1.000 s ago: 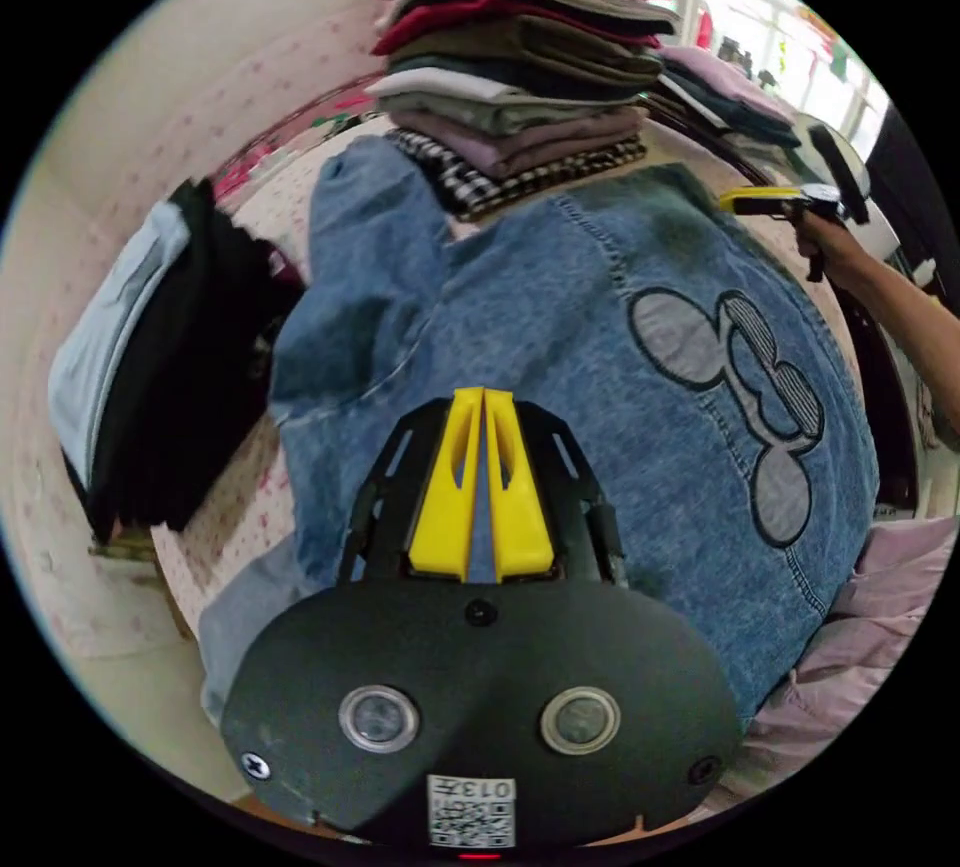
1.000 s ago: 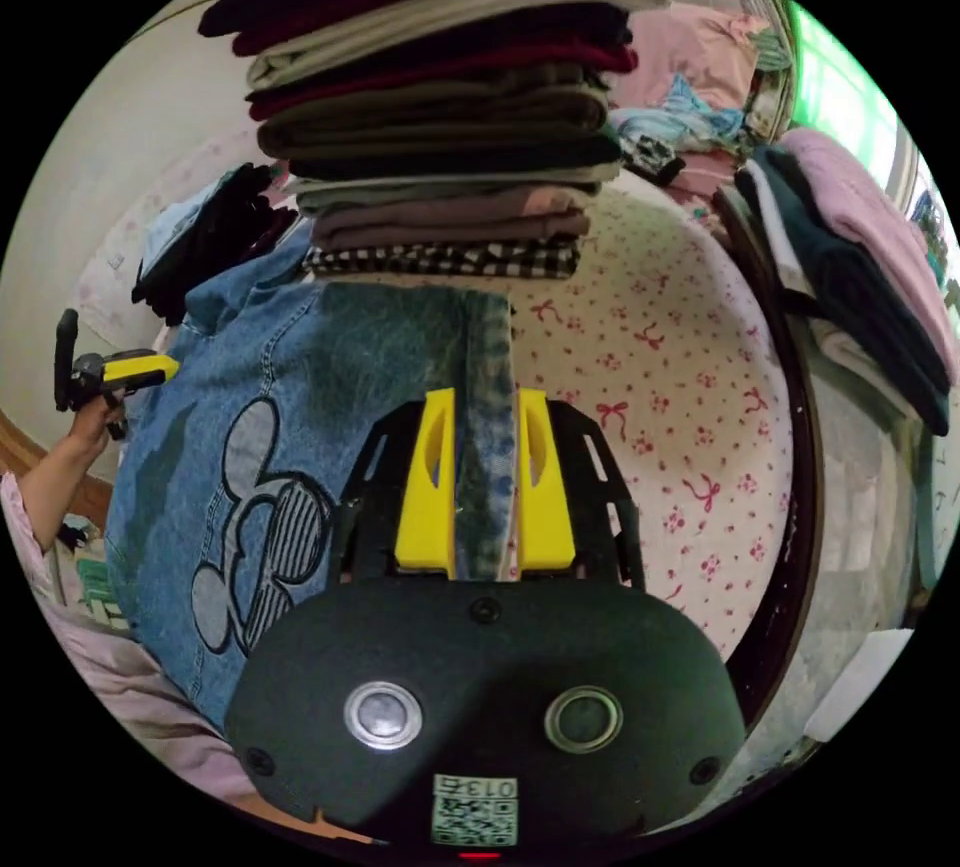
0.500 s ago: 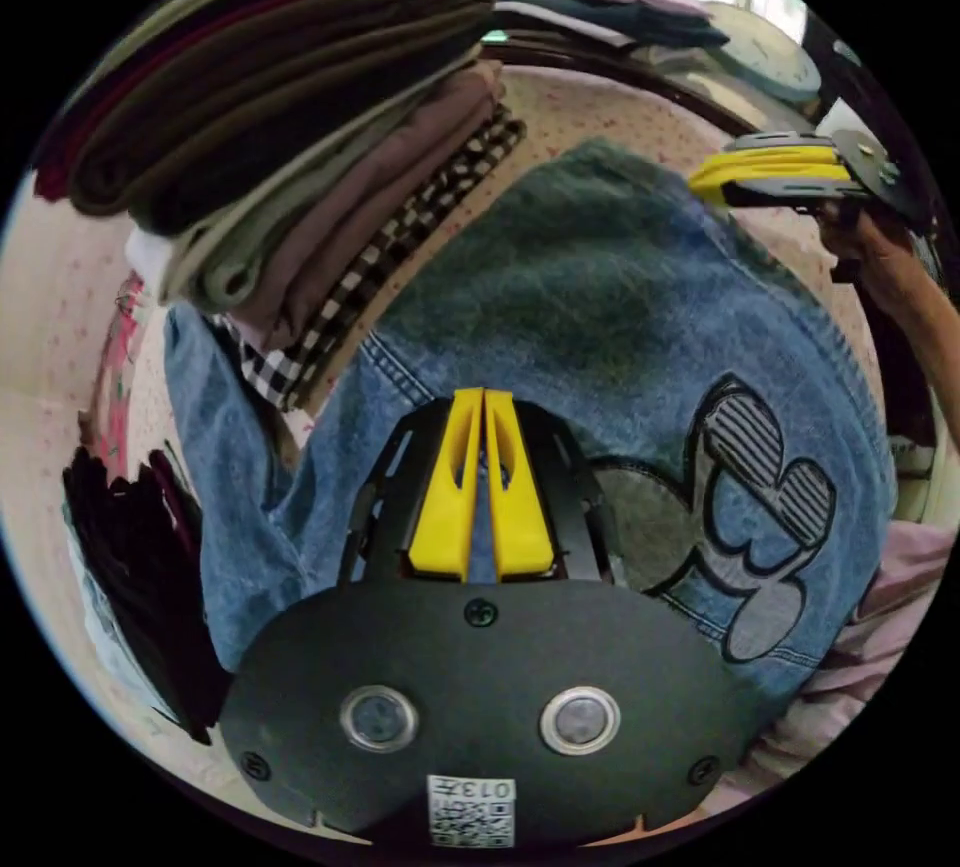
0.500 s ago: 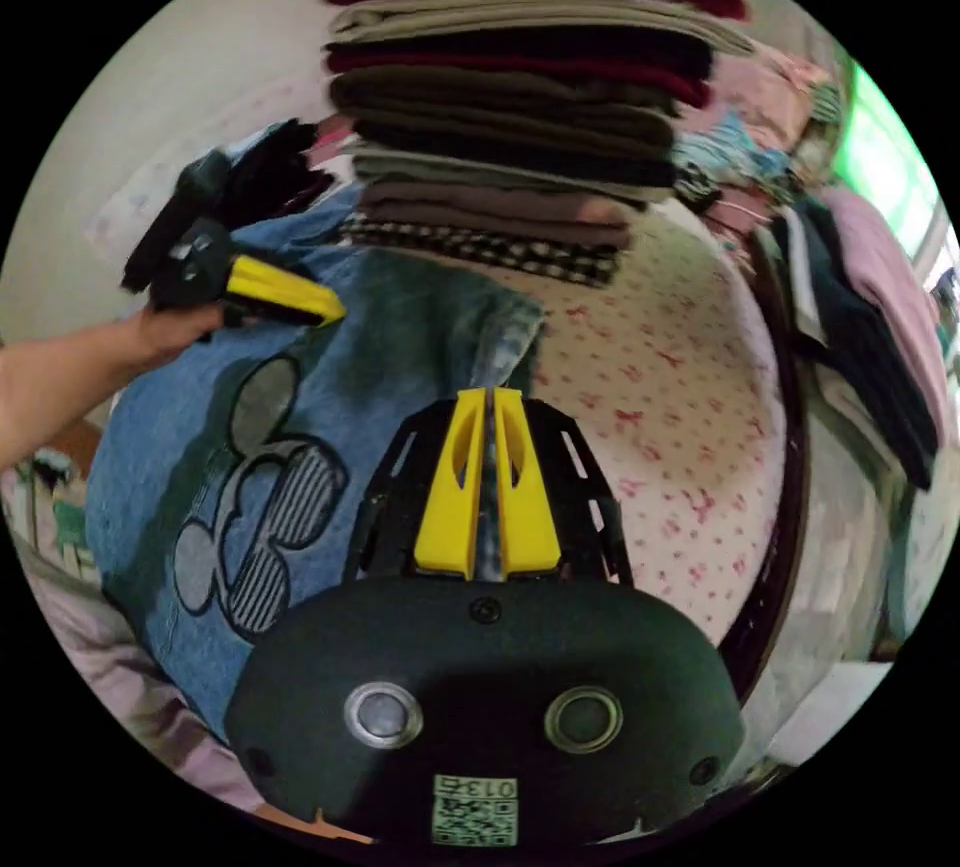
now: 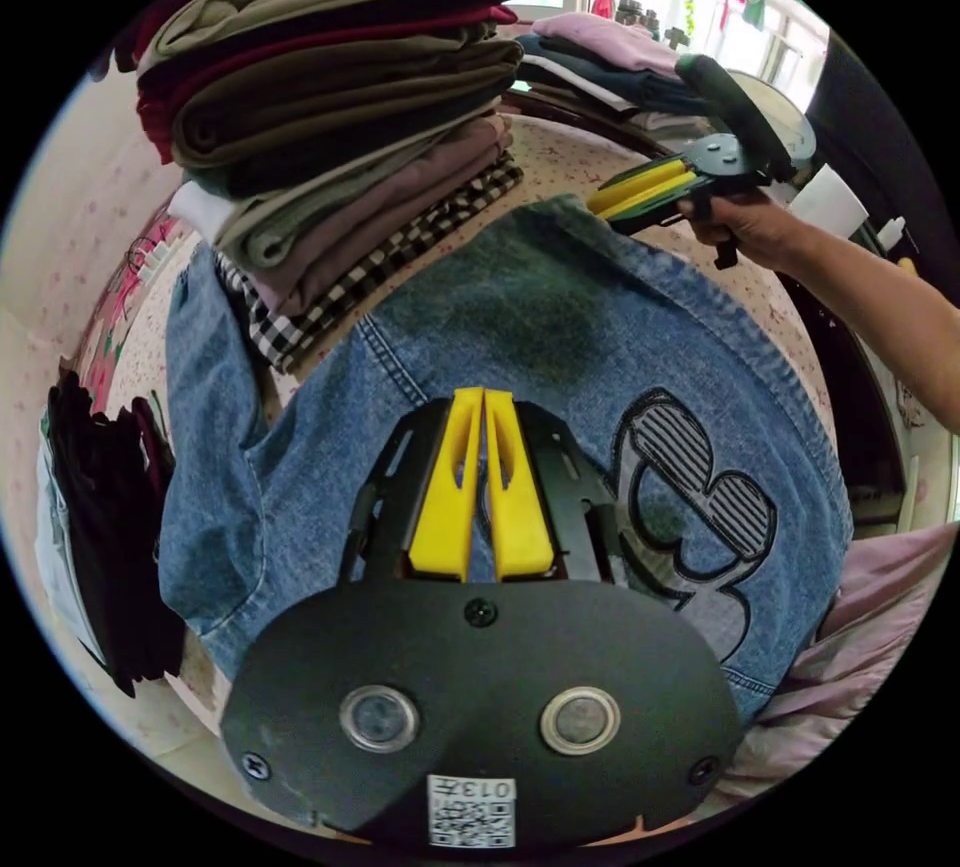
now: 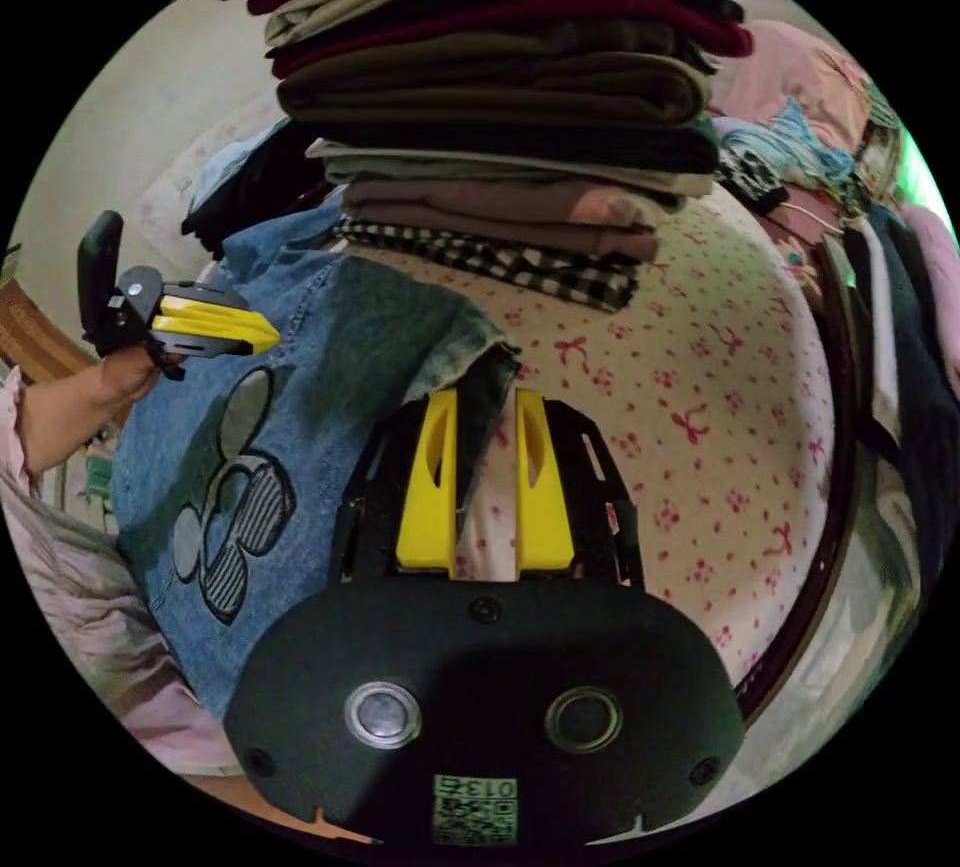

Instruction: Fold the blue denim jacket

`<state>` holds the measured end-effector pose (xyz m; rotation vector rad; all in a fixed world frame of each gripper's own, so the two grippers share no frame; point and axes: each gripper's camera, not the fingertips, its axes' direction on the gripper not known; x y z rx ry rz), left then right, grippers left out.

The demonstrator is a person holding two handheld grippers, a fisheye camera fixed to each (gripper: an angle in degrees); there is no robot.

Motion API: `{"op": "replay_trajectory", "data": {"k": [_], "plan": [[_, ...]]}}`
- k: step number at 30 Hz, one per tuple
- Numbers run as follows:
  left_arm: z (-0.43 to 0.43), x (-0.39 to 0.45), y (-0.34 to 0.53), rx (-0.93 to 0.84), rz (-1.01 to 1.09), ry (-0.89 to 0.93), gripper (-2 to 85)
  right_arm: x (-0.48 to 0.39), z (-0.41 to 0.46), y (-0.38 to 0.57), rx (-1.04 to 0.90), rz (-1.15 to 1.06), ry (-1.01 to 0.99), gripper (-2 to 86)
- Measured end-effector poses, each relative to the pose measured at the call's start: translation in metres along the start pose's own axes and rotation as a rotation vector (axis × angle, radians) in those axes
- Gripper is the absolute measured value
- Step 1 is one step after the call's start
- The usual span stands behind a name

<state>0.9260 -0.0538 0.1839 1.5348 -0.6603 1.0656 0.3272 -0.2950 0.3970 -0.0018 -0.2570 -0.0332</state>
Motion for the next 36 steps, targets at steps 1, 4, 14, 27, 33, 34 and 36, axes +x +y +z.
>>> {"op": "replay_trajectory", "data": {"k": [1, 4, 14, 27, 33, 34, 36], "plan": [[-0.001, -0.001, 0.006, -0.003, -0.012, -0.001, -0.3, -0.004, -0.002, -0.003, 0.005, -0.021, -0.041, 9.5], [0.000, -0.008, 0.017, -0.010, -0.053, 0.029, -0.3, -0.009, -0.006, -0.005, 0.006, -0.025, -0.012, 10.3], [0.006, -0.001, 0.029, -0.070, -0.054, 0.025, -0.3, -0.033, -0.024, -0.014, -0.038, -0.103, 0.042, 3.8], [-0.046, 0.009, 0.051, -0.020, -0.035, -0.009, -0.2, -0.061, -0.137, 0.042, 0.126, 0.080, 0.127, 0.8], [-0.056, 0.091, 0.075, -0.049, 0.095, 0.064, -0.3, -0.184, -0.164, 0.131, 0.062, -0.063, 0.007, 0.3], [-0.056, 0.104, 0.081, -0.062, 0.106, 0.057, -0.3, -0.195, -0.162, 0.139, 0.043, -0.053, 0.025, 0.3], [-0.056, 0.115, 0.093, -0.090, 0.104, 0.076, -0.3, -0.227, -0.154, 0.170, -0.006, -0.005, 0.055, 0.2]]}}
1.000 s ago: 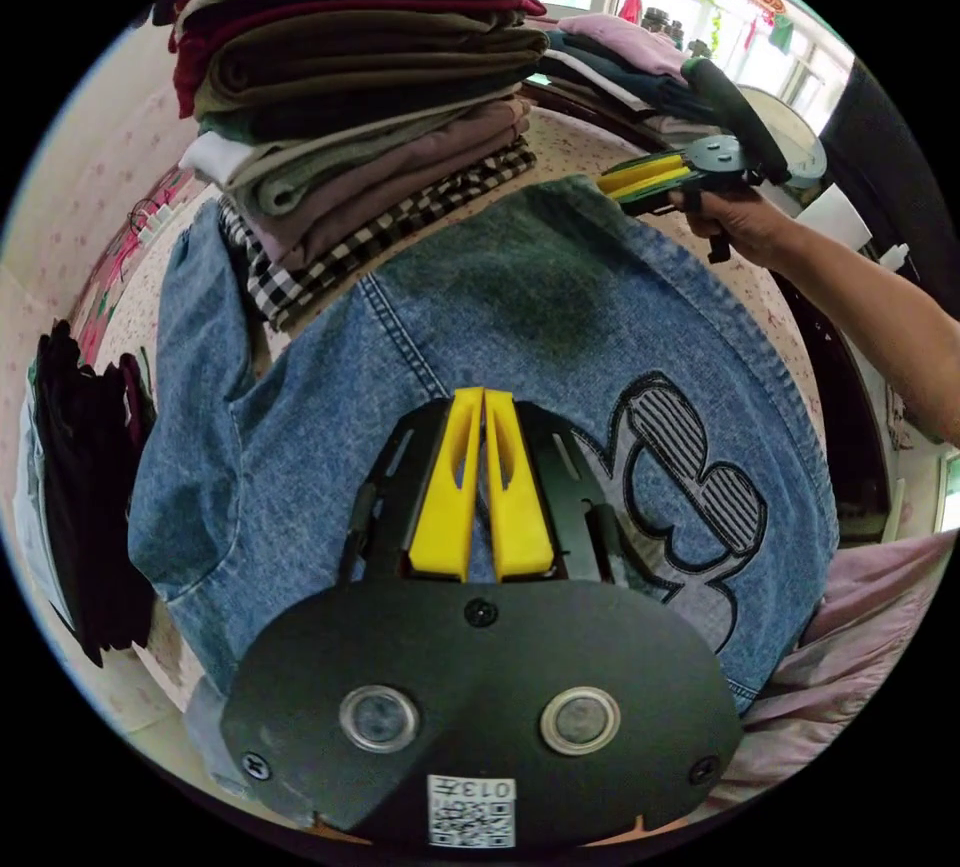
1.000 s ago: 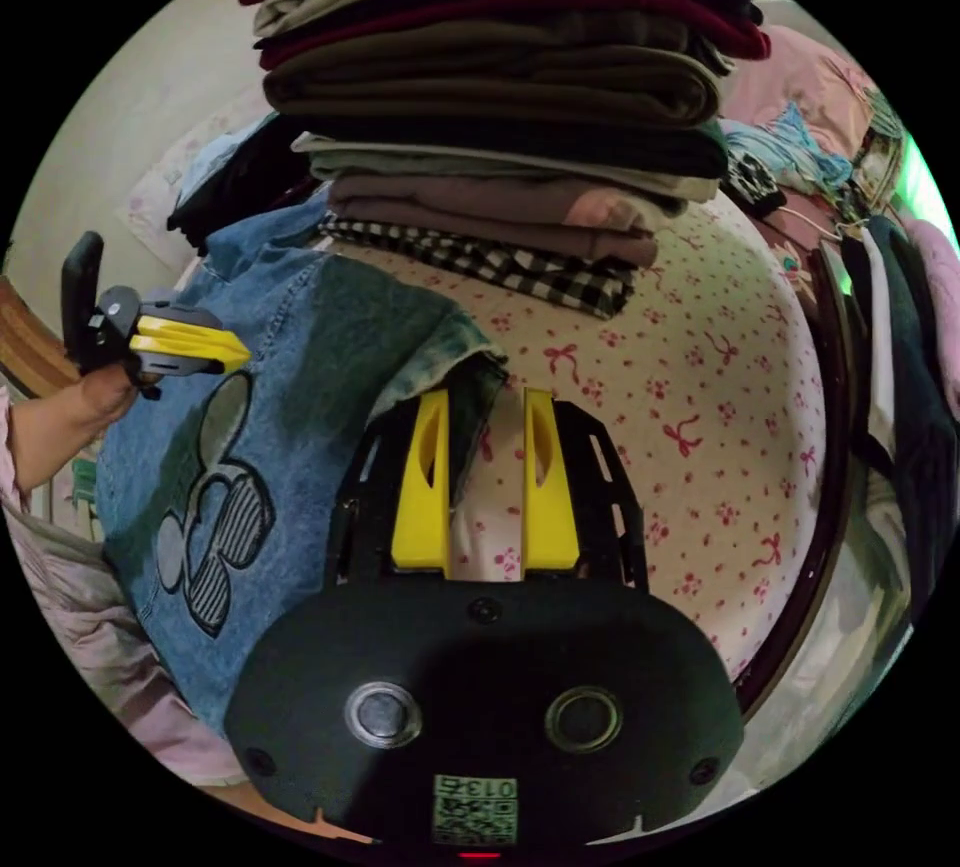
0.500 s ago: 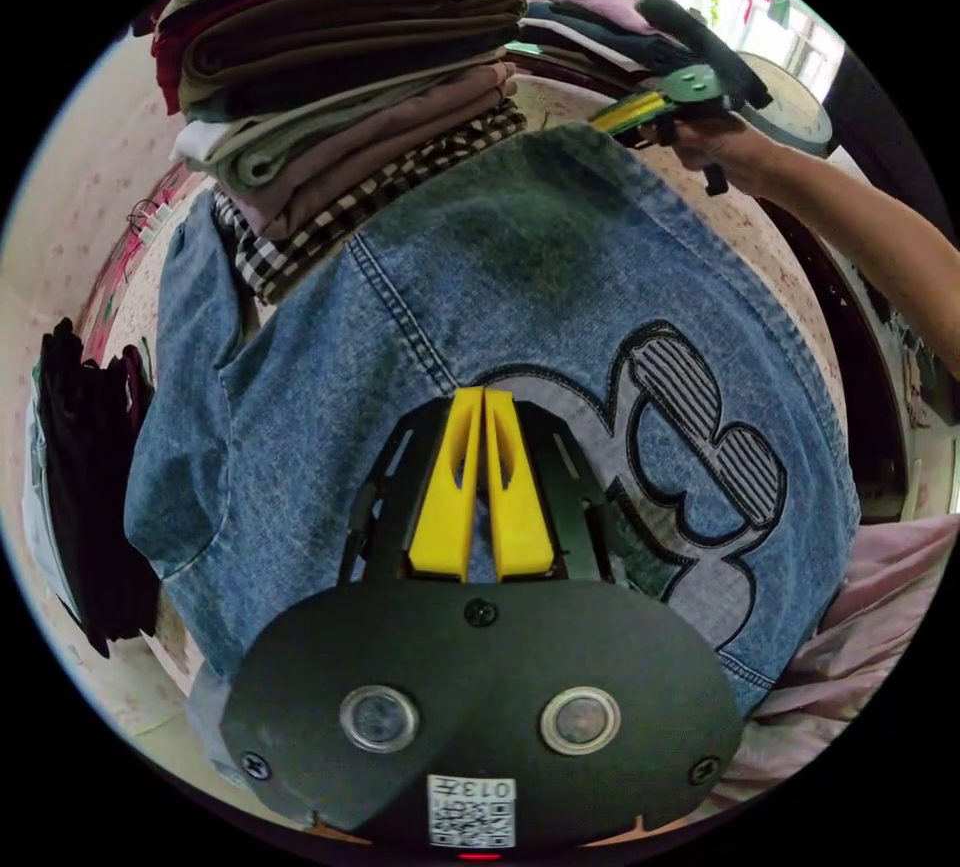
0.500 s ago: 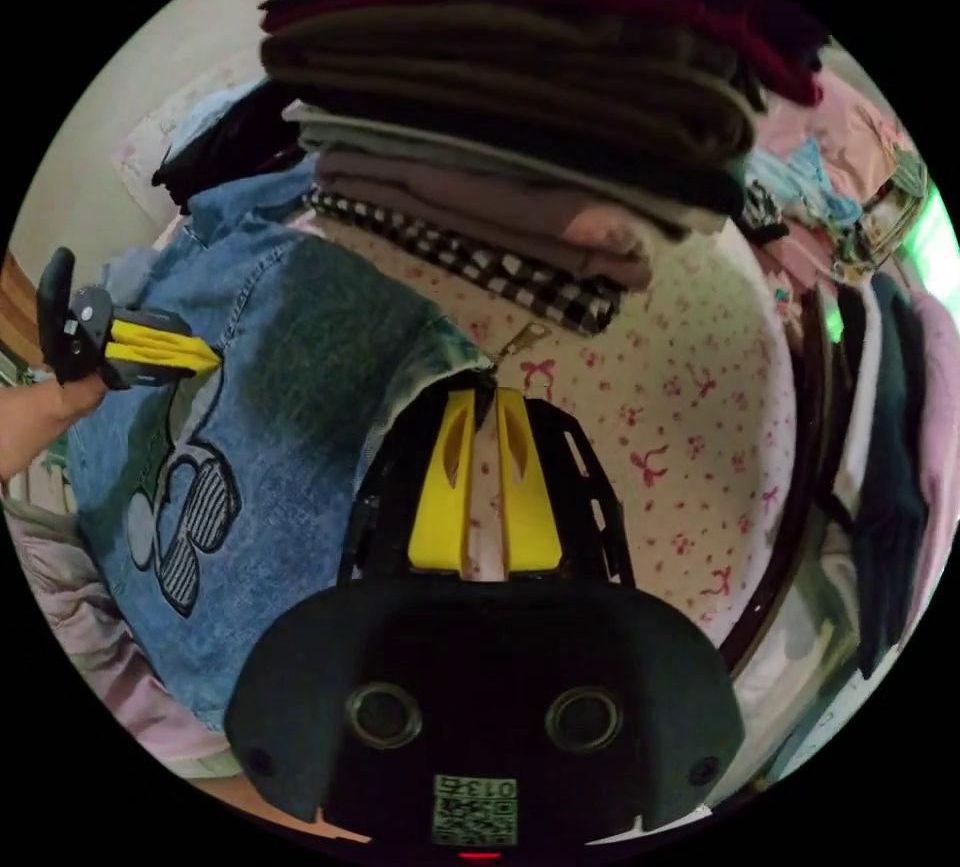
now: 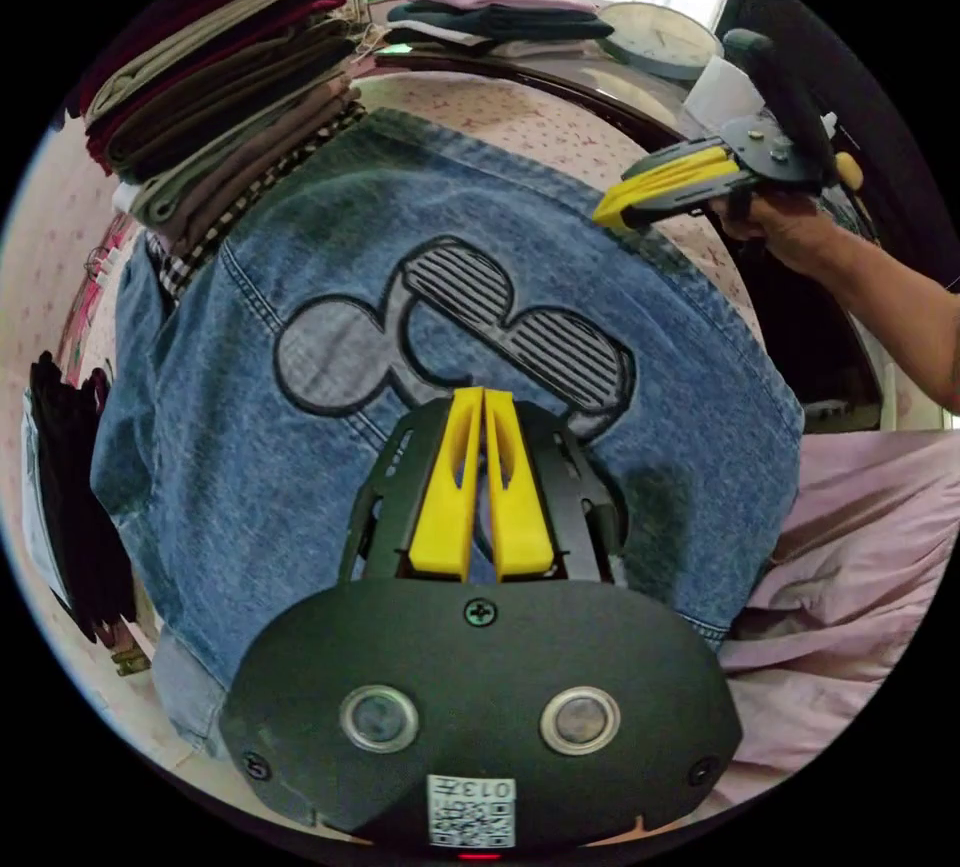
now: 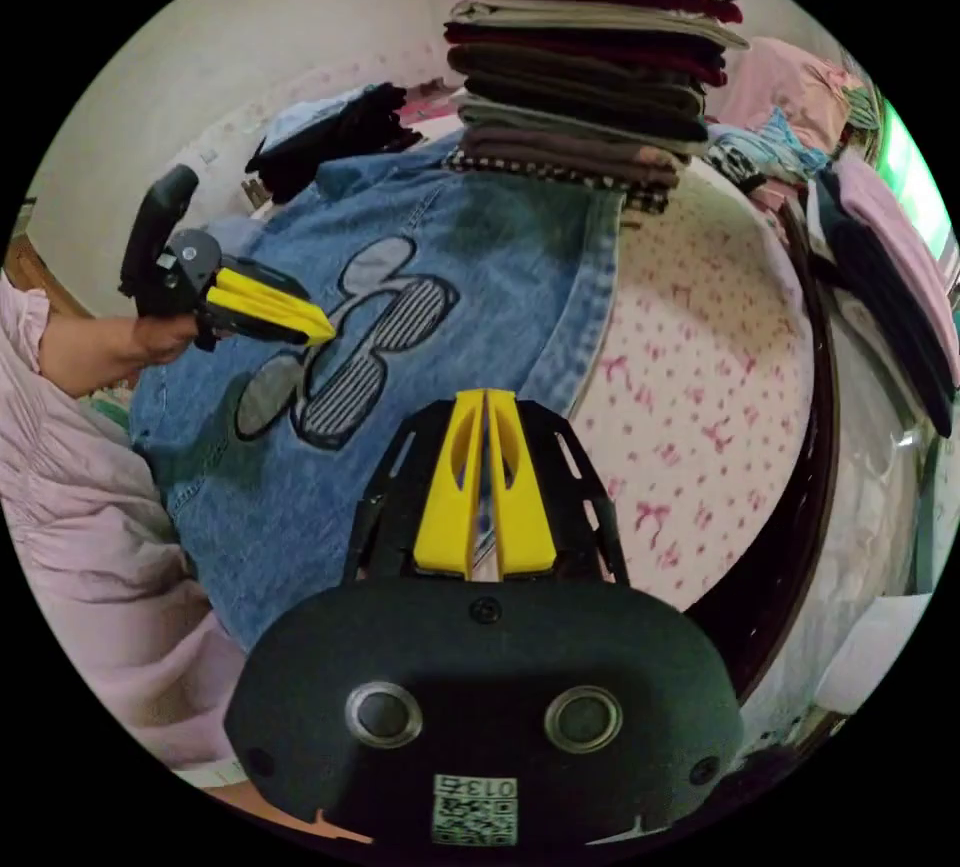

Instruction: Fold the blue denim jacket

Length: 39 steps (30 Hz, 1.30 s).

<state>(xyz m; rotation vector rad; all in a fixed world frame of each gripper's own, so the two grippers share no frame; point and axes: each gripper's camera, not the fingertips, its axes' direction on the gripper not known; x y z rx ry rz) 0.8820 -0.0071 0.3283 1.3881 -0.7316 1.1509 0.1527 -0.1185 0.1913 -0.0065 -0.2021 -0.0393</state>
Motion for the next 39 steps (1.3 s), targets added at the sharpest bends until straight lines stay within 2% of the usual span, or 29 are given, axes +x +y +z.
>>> {"op": "replay_trajectory", "data": {"k": [1, 2, 3, 6, 8, 10, 11, 13, 16, 18, 19, 22, 24, 25, 27, 29, 32, 33, 35, 37, 39], "plan": [[0.000, 0.005, 0.008, -0.021, -0.003, 0.015, -0.3, -0.012, 0.011, 0.012, -0.118, -0.017, 0.057, 0.2], [-0.003, 0.008, 0.018, -0.040, -0.010, 0.004, -0.3, -0.019, 0.004, 0.019, -0.025, -0.056, 0.067, 0.2], [-0.005, 0.008, 0.024, -0.047, -0.017, -0.007, -0.3, -0.024, 0.001, 0.029, -0.044, -0.036, 0.180, 0.2], [-0.027, 0.003, 0.059, -0.054, -0.071, -0.035, -0.3, -0.022, -0.014, 0.034, -0.083, 0.071, 0.155, 0.2], [-0.043, -0.001, 0.090, -0.067, -0.119, -0.042, -0.3, -0.034, -0.024, 0.034, -0.097, 0.080, 0.226, 0.3], [-0.051, 0.001, 0.113, -0.076, -0.136, -0.055, -0.3, -0.056, -0.041, 0.036, 0.010, 0.041, 0.175, 0.3], [-0.054, 0.004, 0.126, -0.090, -0.140, -0.056, -0.3, -0.075, -0.047, 0.037, 0.065, 0.009, 0.070, 0.3], [-0.055, 0.009, 0.147, -0.104, -0.143, -0.054, -0.3, -0.116, -0.038, 0.043, 0.022, -0.078, -0.044, 0.3], [-0.046, 0.011, 0.180, -0.172, -0.138, -0.065, -0.3, -0.135, -0.020, 0.065, -0.097, -0.031, 0.023, 0.2], [-0.050, 0.010, 0.206, -0.148, -0.105, -0.092, -0.3, -0.136, -0.032, 0.093, -0.080, 0.031, 0.064, 0.2], [-0.053, 0.003, 0.223, -0.205, -0.134, -0.127, -0.3, -0.139, -0.040, 0.098, -0.114, 0.061, 0.102, 0.3], [-0.095, -0.018, 0.271, -0.105, -0.254, -0.099, -0.3, -0.160, -0.056, 0.098, -0.166, 0.079, 0.238, 0.3], [-0.116, -0.028, 0.298, -0.064, -0.312, -0.109, -0.3, -0.200, -0.073, 0.091, -0.043, 0.029, 0.124, 0.3], [-0.121, -0.036, 0.313, -0.092, -0.343, -0.150, -0.3, -0.225, -0.070, 0.085, -0.036, -0.009, 0.067, 0.2], [-0.117, -0.049, 0.337, -0.162, -0.376, -0.158, -0.3, -0.260, -0.056, 0.080, -0.071, -0.064, 0.078, 0.1], [-0.123, -0.062, 0.376, -0.130, -0.388, -0.084, -0.3, -0.279, -0.036, 0.083, -0.173, -0.070, 0.140, 0.1], [-0.155, -0.088, 0.423, -0.035, -0.512, 0.052, -0.4, -0.279, -0.040, 0.103, -0.158, -0.034, 0.210, 0.0], [-0.164, -0.092, 0.431, -0.003, -0.522, 0.061, -0.4, -0.273, -0.041, 0.104, -0.260, 0.018, 0.255, 0.0], [-0.194, -0.117, 0.457, 0.086, -0.575, -0.018, -0.4, -0.269, -0.056, 0.103, -0.231, 0.063, 0.231, 0.1], [-0.202, -0.147, 0.466, 0.081, -0.640, -0.077, -0.4, -0.276, -0.068, 0.090, -0.145, 0.069, 0.186, 0.2], [-0.203, -0.178, 0.469, 0.109, -0.670, -0.066, -0.4, -0.286, -0.059, 0.073, -0.158, 0.049, 0.164, 0.2]]}}
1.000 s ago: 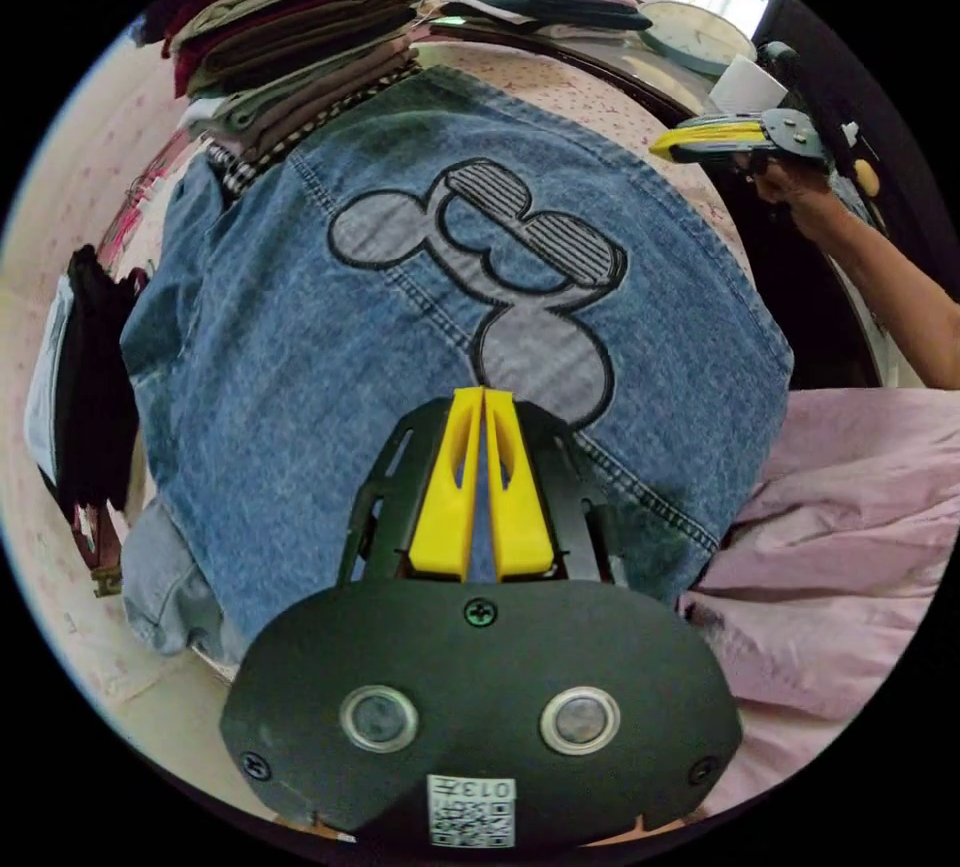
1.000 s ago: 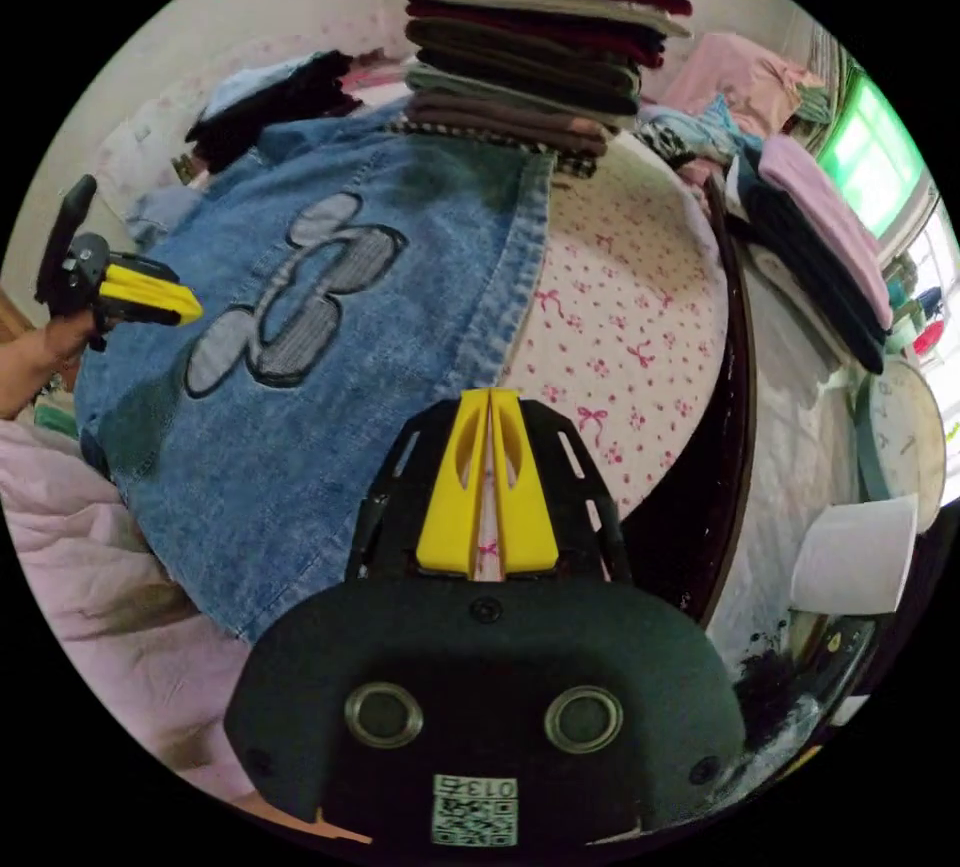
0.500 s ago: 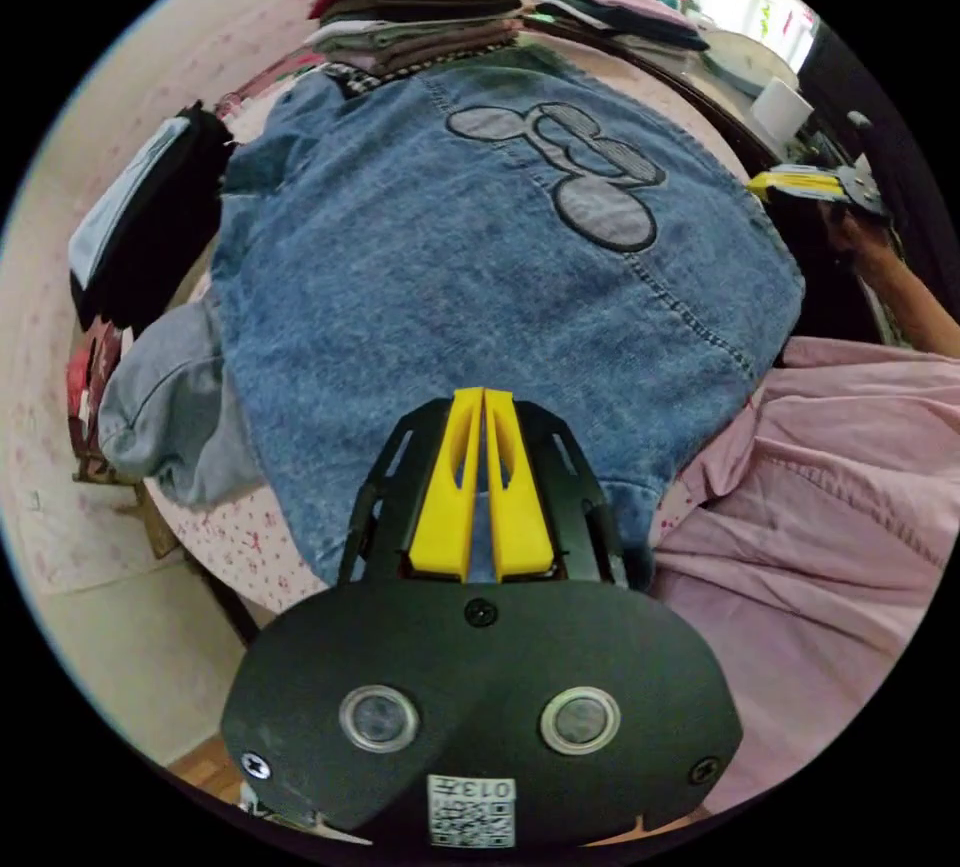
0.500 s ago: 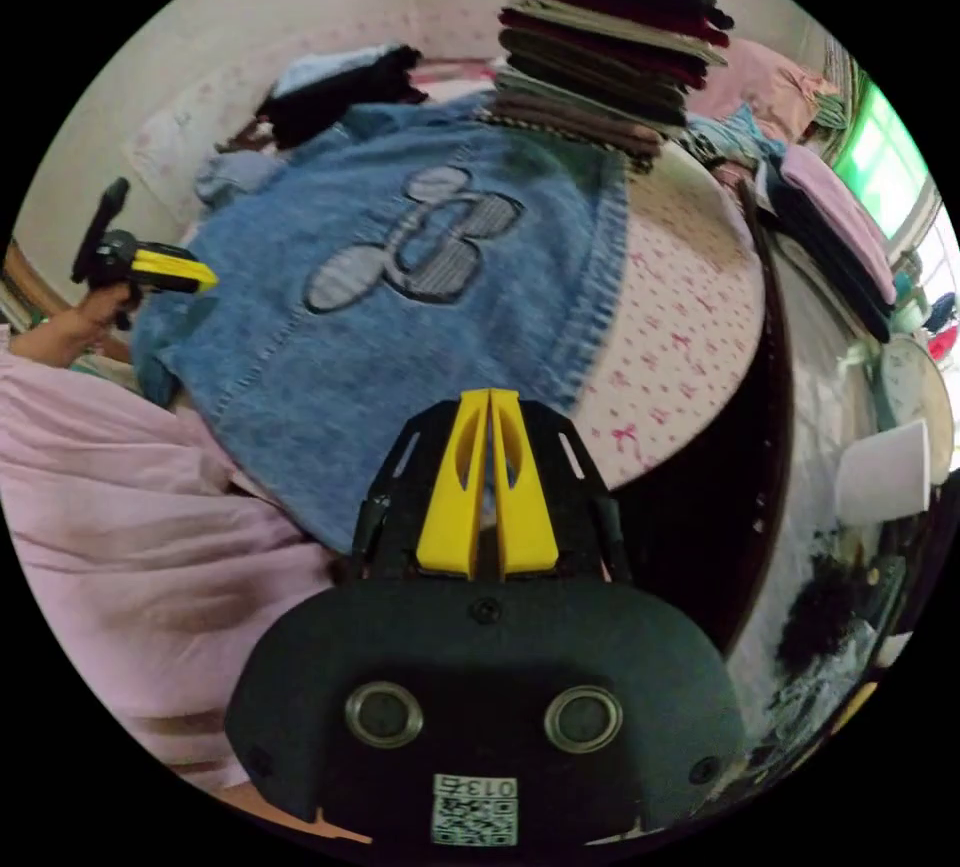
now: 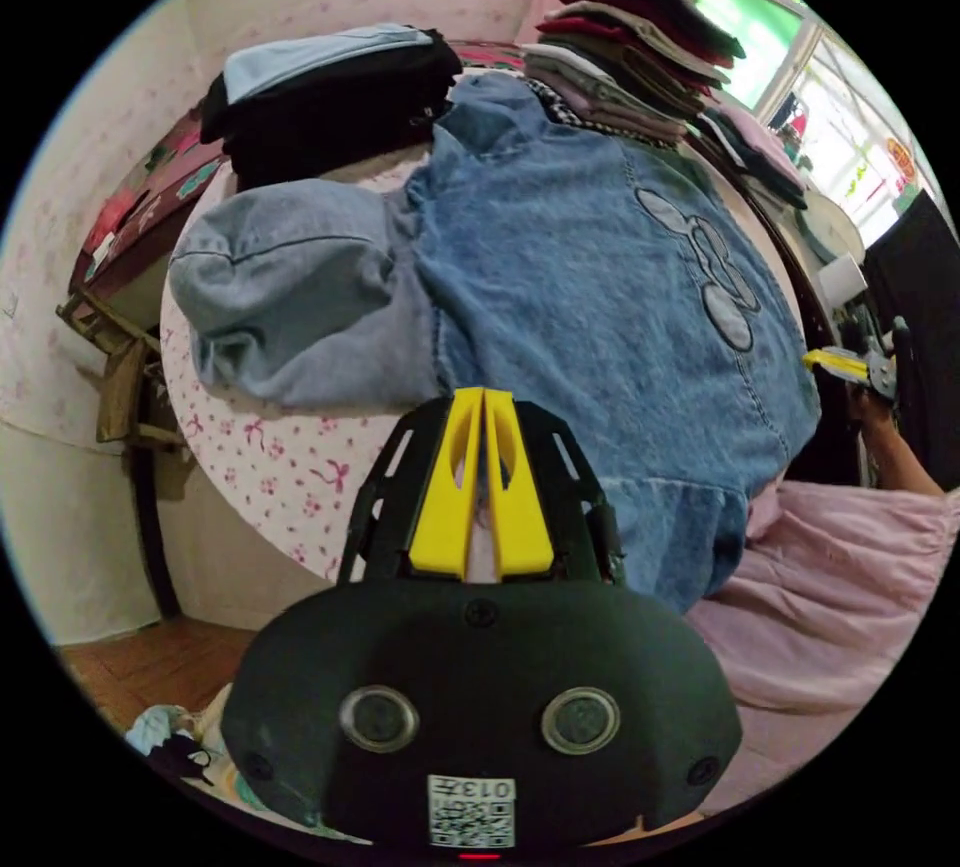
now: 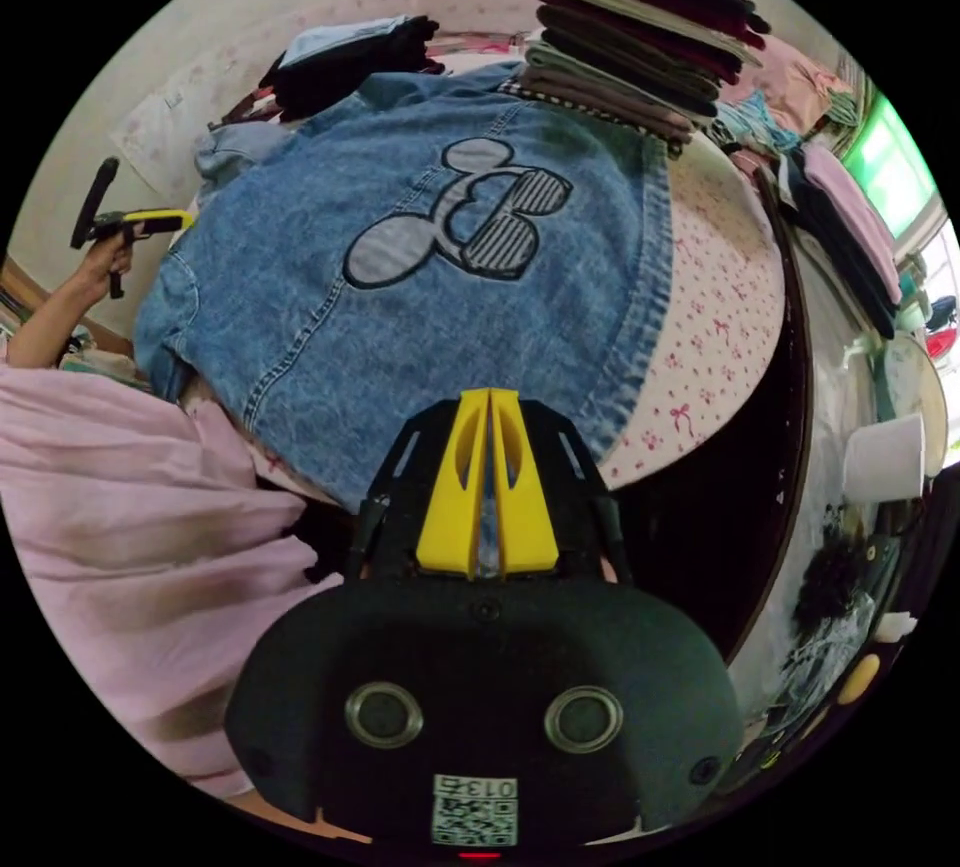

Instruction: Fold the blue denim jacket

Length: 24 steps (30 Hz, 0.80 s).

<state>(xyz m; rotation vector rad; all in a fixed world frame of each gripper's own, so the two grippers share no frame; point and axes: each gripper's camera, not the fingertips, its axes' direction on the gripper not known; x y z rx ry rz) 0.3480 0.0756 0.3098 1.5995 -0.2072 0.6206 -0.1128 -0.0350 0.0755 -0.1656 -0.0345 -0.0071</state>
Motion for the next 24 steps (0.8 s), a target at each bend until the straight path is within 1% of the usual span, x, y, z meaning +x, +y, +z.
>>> {"op": "replay_trajectory", "data": {"k": [3, 4, 5, 6, 7, 8, 9, 10, 11, 13, 14, 16, 18, 22, 24], "plan": [[0.010, -0.022, -0.026, 0.019, -0.013, -0.009, -0.4, -0.019, 0.015, -0.023, -0.036, -0.026, -0.009, 0.2], [0.025, -0.024, -0.034, -0.035, 0.013, -0.017, -0.4, -0.024, 0.024, -0.028, -0.071, -0.036, 0.000, 0.2], [0.031, -0.026, -0.035, -0.040, 0.067, -0.043, -0.4, -0.026, 0.029, -0.030, -0.098, -0.042, 0.014, 0.2], [0.031, -0.029, -0.034, -0.043, 0.070, -0.075, -0.4, -0.028, 0.032, -0.029, -0.082, -0.069, 0.027, 0.2], [0.036, -0.037, -0.030, -0.101, 0.089, -0.130, -0.4, -0.027, 0.034, -0.028, -0.083, -0.068, 0.048, 0.2], [0.028, -0.053, -0.021, -0.071, 0.063, -0.094, -0.4, -0.024, 0.034, -0.027, -0.079, -0.081, 0.024, 0.2], [0.025, -0.063, -0.017, -0.069, 0.019, -0.099, -0.4, -0.019, 0.034, -0.028, -0.091, -0.062, -0.010, 0.2], [0.025, -0.081, -0.005, -0.123, -0.009, -0.174, -0.4, -0.013, 0.034, -0.029, -0.101, -0.043, -0.038, 0.2], [0.015, -0.099, 0.005, -0.109, -0.067, -0.119, -0.4, -0.011, 0.034, -0.029, -0.098, -0.035, -0.053, 0.2], [-0.007, -0.113, 0.009, -0.062, -0.113, -0.078, -0.4, -0.007, 0.035, -0.030, -0.093, -0.011, -0.082, 0.2], [-0.026, -0.111, 0.007, 0.018, -0.079, -0.067, -0.4, -0.007, 0.035, -0.032, -0.098, 0.001, -0.087, 0.2], [-0.042, -0.105, -0.004, 0.085, -0.033, -0.046, -0.4, -0.011, 0.036, -0.037, -0.112, 0.000, -0.068, 0.2], [-0.041, -0.096, -0.023, 0.105, 0.007, -0.044, -0.4, -0.014, 0.037, -0.039, -0.119, -0.012, -0.053, 0.2], [0.000, -0.070, -0.078, 0.029, 0.150, -0.128, -0.4, -0.011, 0.038, -0.041, -0.120, 0.007, -0.080, 0.2], [0.018, -0.076, -0.098, -0.050, 0.152, -0.208, -0.4, -0.009, 0.038, -0.042, -0.117, 0.018, -0.096, 0.2]]}}
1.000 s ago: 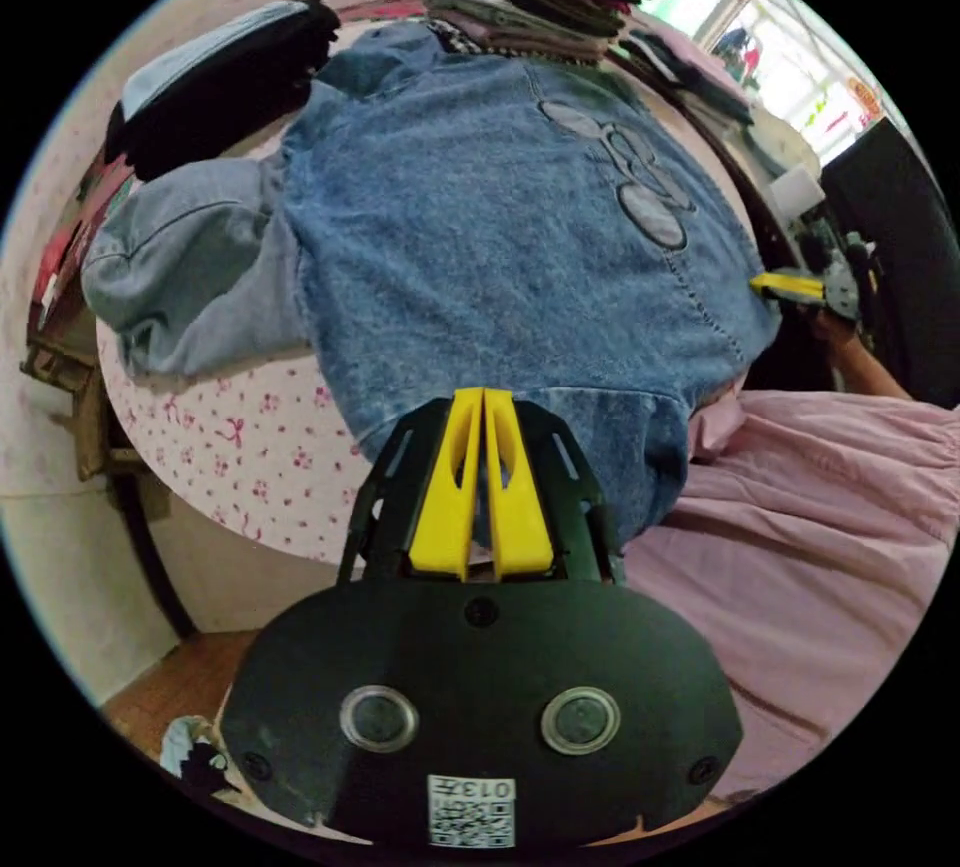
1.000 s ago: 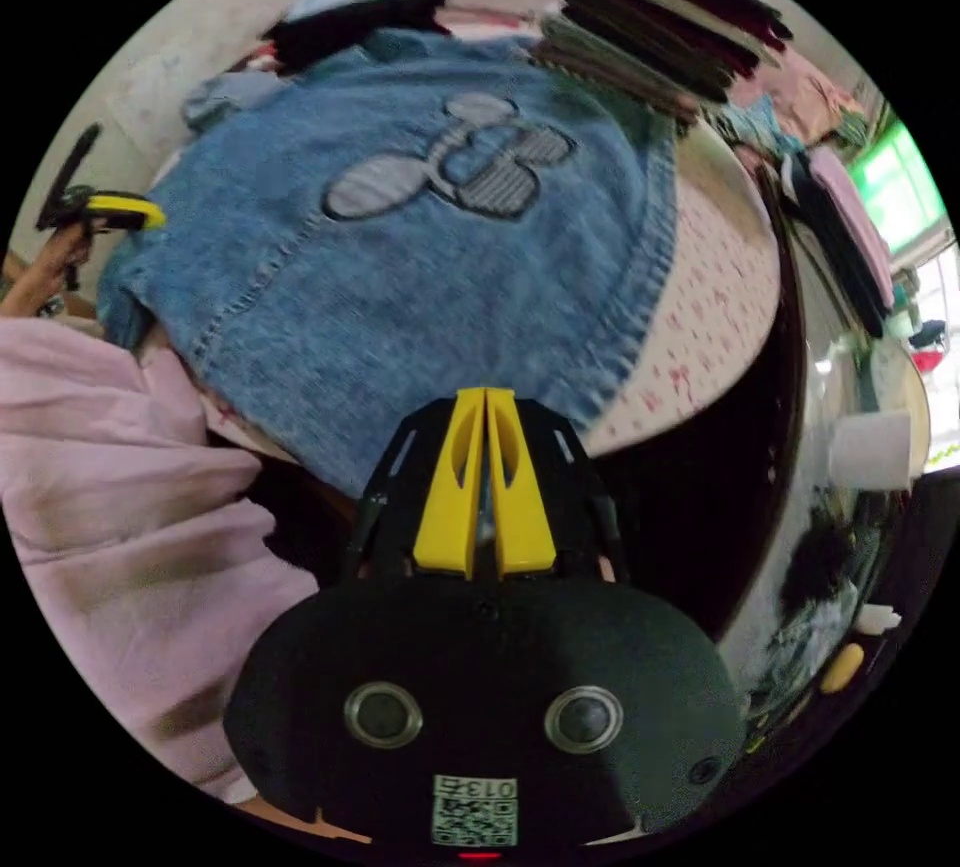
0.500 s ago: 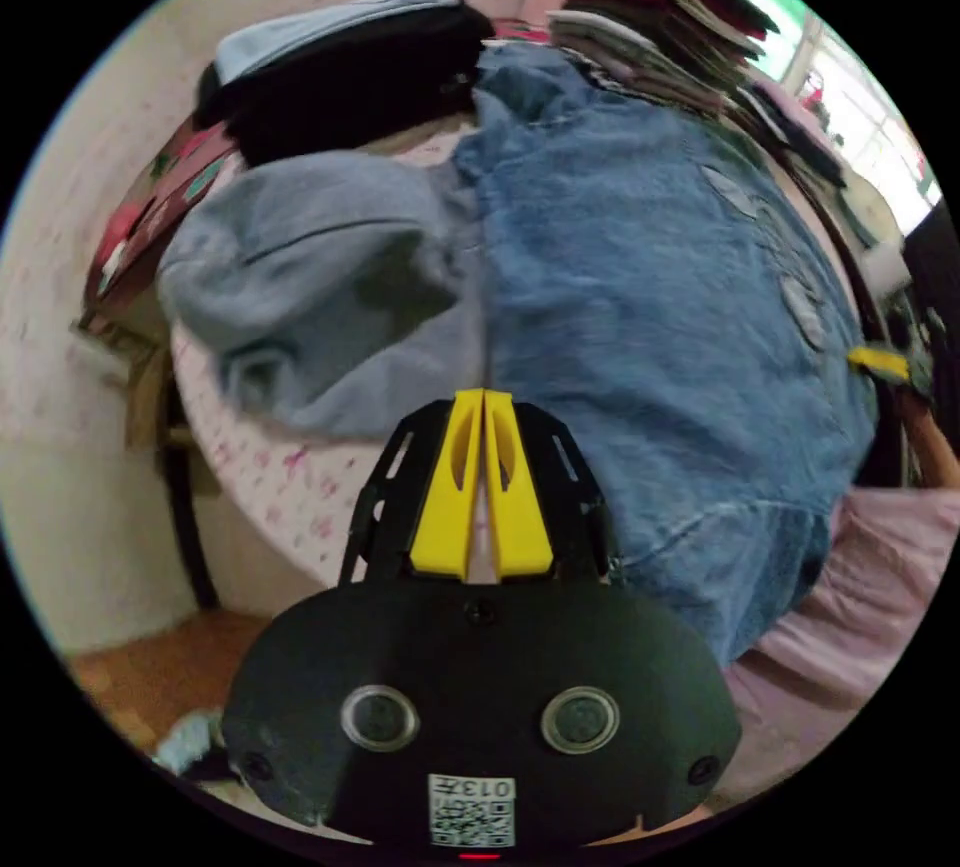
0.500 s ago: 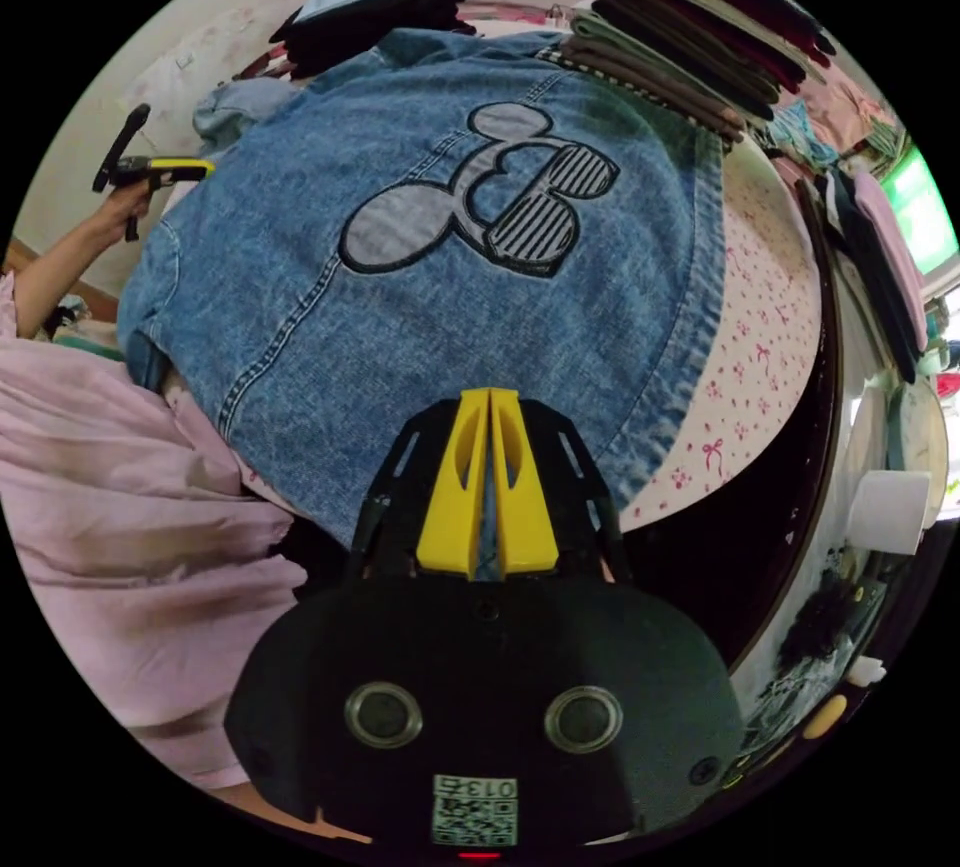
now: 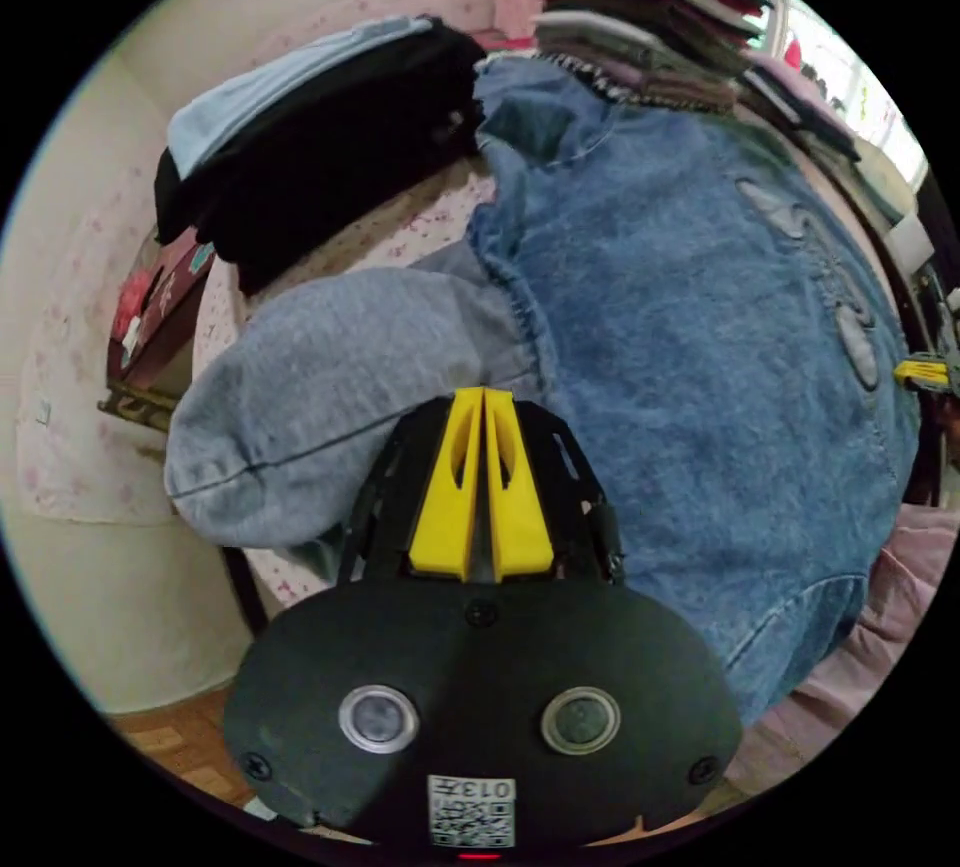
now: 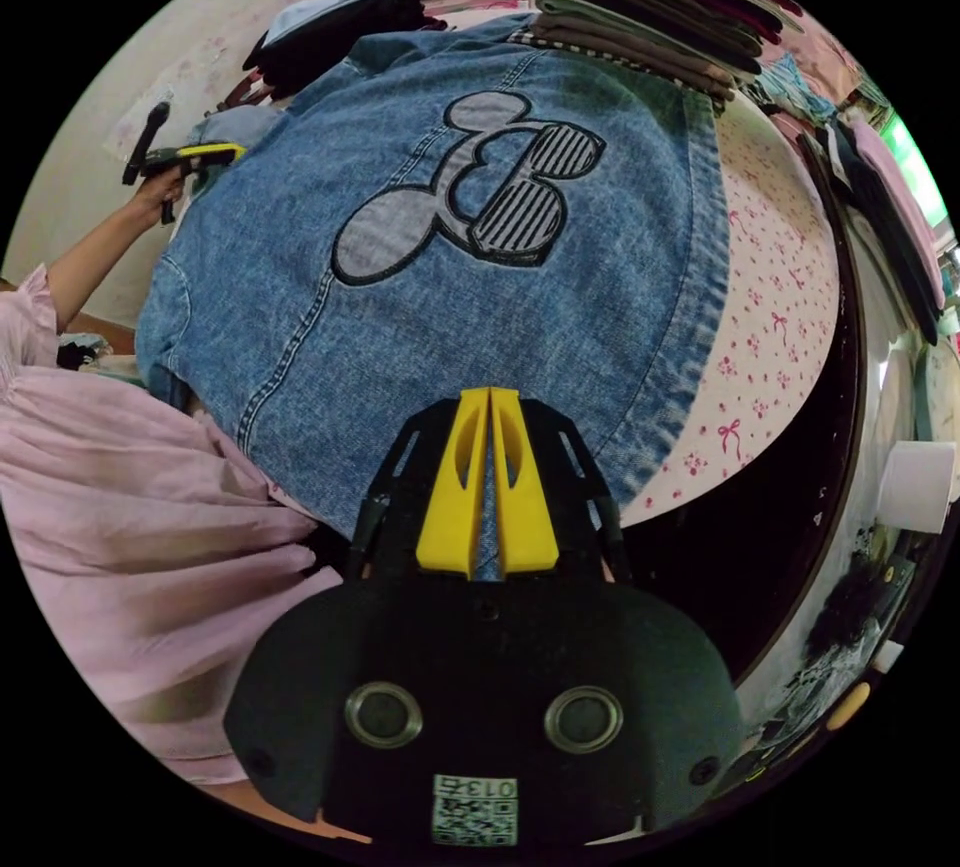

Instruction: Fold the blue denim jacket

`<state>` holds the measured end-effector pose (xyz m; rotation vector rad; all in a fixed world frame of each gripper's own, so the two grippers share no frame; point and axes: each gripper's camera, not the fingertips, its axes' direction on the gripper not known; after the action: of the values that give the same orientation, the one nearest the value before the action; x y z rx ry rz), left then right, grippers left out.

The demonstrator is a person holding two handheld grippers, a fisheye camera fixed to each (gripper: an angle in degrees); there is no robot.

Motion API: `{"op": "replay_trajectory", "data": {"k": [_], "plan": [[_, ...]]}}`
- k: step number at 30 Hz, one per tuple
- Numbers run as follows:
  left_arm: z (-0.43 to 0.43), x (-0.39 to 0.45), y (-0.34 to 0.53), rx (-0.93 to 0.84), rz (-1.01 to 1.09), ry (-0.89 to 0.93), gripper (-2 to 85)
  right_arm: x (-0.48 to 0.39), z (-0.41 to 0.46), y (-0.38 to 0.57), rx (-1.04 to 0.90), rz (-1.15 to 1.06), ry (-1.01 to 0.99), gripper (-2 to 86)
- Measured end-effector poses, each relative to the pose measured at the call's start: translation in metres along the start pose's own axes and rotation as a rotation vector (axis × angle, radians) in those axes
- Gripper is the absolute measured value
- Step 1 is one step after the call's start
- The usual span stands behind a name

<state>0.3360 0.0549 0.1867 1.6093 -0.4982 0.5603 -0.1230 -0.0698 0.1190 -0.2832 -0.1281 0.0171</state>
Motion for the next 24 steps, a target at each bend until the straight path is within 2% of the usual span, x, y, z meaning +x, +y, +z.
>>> {"op": "replay_trajectory", "data": {"k": [1, 3, 5, 7, 9, 10, 13, 16, 19, 20, 24], "plan": [[0.012, -0.015, -0.003, -0.068, -0.007, -0.029, -0.4, 0.001, 0.000, 0.000, 0.000, 0.003, -0.004, 0.2], [0.012, -0.056, 0.012, -0.050, -0.120, 0.029, -0.4, 0.001, 0.000, -0.003, -0.009, 0.009, -0.010, 0.2], [0.007, -0.115, 0.044, -0.076, -0.362, 0.030, -0.4, -0.002, -0.001, -0.005, -0.015, -0.002, 0.001, 0.2], [-0.008, -0.143, 0.067, -0.002, -0.499, 0.126, -0.4, -0.003, -0.001, -0.005, -0.008, -0.013, 0.005, 0.2], [-0.034, -0.139, 0.070, 0.116, -0.460, 0.119, -0.4, 0.001, -0.002, -0.003, 0.013, 0.010, -0.026, 0.2], [-0.046, -0.124, 0.061, 0.159, -0.370, 0.115, -0.4, 0.004, -0.003, -0.002, 0.023, 0.028, -0.048, 0.3], [-0.045, -0.075, 0.015, 0.170, -0.156, 0.163, -0.3, 0.004, -0.004, -0.003, 0.022, 0.038, -0.059, 0.3], [-0.022, -0.029, -0.035, 0.144, -0.035, 0.104, -0.3, -0.010, -0.005, -0.010, -0.017, -0.022, 0.006, 0.3], [0.020, -0.026, -0.072, 0.015, -0.058, 0.001, -0.3, -0.017, -0.005, -0.012, -0.032, -0.028, 0.033, 0.3], [0.026, -0.038, -0.073, 0.042, -0.056, 0.027, -0.4, -0.019, -0.006, -0.013, -0.032, -0.024, 0.040, 0.3], [0.042, -0.098, -0.067, -0.057, -0.214, -0.023, -0.4, -0.029, -0.008, -0.011, -0.022, -0.041, 0.065, 0.3]]}}
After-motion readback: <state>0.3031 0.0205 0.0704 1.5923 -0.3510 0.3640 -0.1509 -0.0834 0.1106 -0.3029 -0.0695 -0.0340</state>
